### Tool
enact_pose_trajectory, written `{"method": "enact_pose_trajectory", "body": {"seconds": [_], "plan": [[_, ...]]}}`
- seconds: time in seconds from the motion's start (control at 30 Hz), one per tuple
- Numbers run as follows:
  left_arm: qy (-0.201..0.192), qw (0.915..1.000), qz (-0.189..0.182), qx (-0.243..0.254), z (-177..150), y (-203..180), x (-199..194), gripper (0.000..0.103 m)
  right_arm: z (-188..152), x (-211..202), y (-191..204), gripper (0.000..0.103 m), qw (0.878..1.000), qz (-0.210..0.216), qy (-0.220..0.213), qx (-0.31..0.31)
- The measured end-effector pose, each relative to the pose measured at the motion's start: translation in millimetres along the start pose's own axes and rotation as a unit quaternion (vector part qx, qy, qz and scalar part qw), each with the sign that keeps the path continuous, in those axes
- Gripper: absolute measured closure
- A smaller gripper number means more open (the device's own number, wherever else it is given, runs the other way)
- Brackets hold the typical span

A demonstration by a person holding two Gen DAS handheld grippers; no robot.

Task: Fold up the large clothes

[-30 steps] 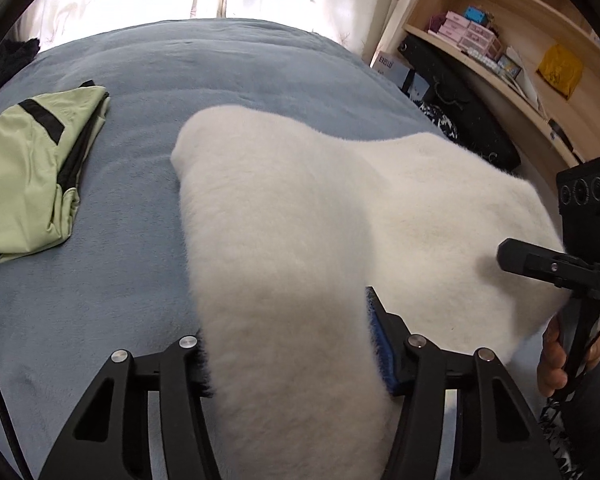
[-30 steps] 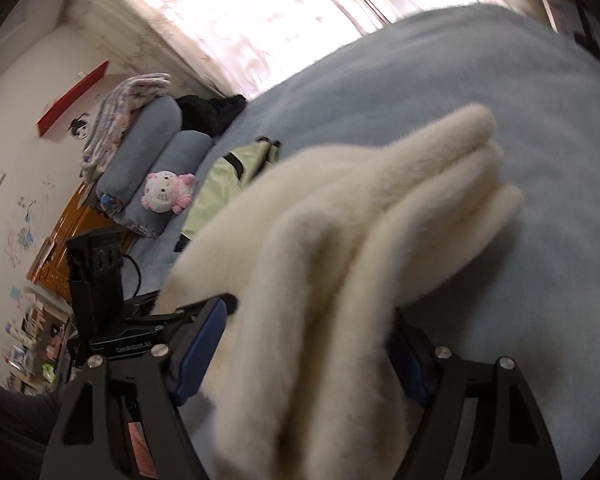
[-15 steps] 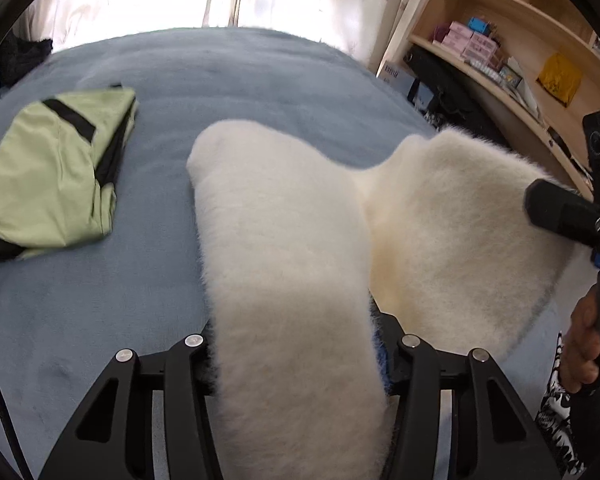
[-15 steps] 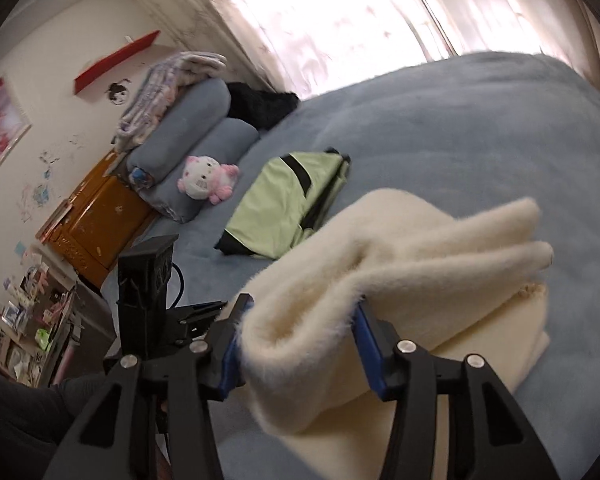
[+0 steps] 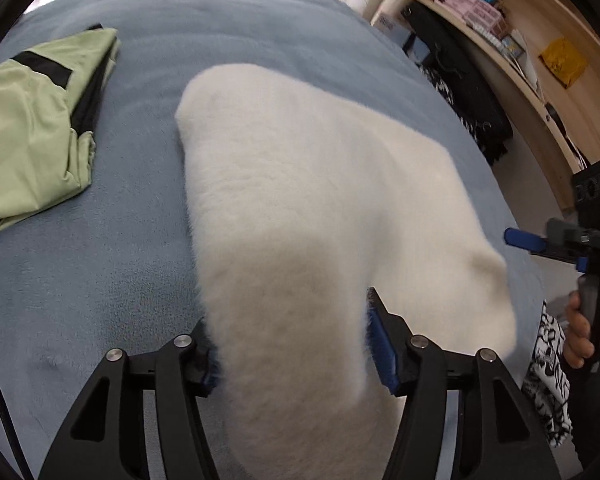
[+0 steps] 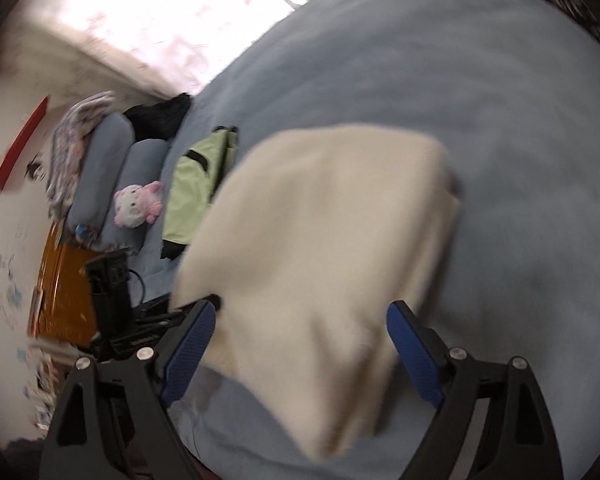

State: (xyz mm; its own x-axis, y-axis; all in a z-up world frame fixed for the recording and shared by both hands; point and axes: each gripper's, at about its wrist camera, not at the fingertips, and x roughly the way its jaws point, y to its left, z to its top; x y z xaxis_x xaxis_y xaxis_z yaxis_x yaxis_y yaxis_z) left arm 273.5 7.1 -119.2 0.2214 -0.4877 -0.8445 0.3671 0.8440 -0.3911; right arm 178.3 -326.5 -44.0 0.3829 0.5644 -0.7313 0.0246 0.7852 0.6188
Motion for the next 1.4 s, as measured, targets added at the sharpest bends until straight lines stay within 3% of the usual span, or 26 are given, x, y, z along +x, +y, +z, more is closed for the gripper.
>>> {"method": "enact_pose_trajectory", "body": {"seconds": [0.27, 0.37, 0.47, 0.5, 0.53, 0.67, 0.83, 1.07, 1.23, 1.4], "plan": [[0.066, 0.9971, -0.034, 0.02, 20.7, 11.6, 17.9, 0.028, -15.4, 60.1, -57.4, 0.015, 0.995, 0.012, 0.062, 0.076], [0.082, 0.9953, -0.048, 0.017, 28.6, 16.8, 26.7, 0.026, -16.1, 85.4, -79.1, 0.015, 0.989, 0.063, 0.074, 0.11], [0.084, 0.9944, -0.062, 0.015, 33.1, 21.3, 33.6, 0.027, -11.3, 103.0, -84.8, 0.018, 0.986, 0.11, 0.052, 0.112], [0.08, 0.9946, -0.064, 0.012, 34.0, 21.7, 34.3, 0.032, -9.5, 107.1, -82.2, 0.026, 0.986, 0.119, 0.043, 0.105], [0.076, 0.9951, -0.061, 0.017, 34.0, 20.0, 33.4, 0.039, -8.1, 110.8, -78.4, 0.041, 0.986, 0.129, 0.042, 0.098], [0.037, 0.9967, -0.036, 0.062, 25.5, 2.3, 17.4, 0.05, -6.1, 103.9, -52.7, 0.055, 0.993, 0.114, 0.02, 0.036], [-0.009, 0.9961, -0.026, 0.084, 17.4, -7.6, -1.0, 0.051, -10.5, 81.2, -14.0, 0.057, 0.996, 0.078, -0.016, -0.046], [-0.06, 0.9958, -0.024, 0.065, 7.9, -2.0, -38.8, 0.052, -8.6, 69.8, 31.7, 0.057, 0.993, 0.065, -0.033, -0.092], [-0.104, 0.9935, -0.008, 0.046, 2.2, 26.3, -82.5, 0.052, 7.1, 79.2, 80.5, 0.057, 0.987, 0.072, -0.042, -0.135], [-0.154, 0.9879, 0.015, 0.013, 10.1, 89.6, -146.0, 0.052, 36.5, 103.7, 143.6, 0.057, 0.978, 0.097, -0.052, -0.18]]}}
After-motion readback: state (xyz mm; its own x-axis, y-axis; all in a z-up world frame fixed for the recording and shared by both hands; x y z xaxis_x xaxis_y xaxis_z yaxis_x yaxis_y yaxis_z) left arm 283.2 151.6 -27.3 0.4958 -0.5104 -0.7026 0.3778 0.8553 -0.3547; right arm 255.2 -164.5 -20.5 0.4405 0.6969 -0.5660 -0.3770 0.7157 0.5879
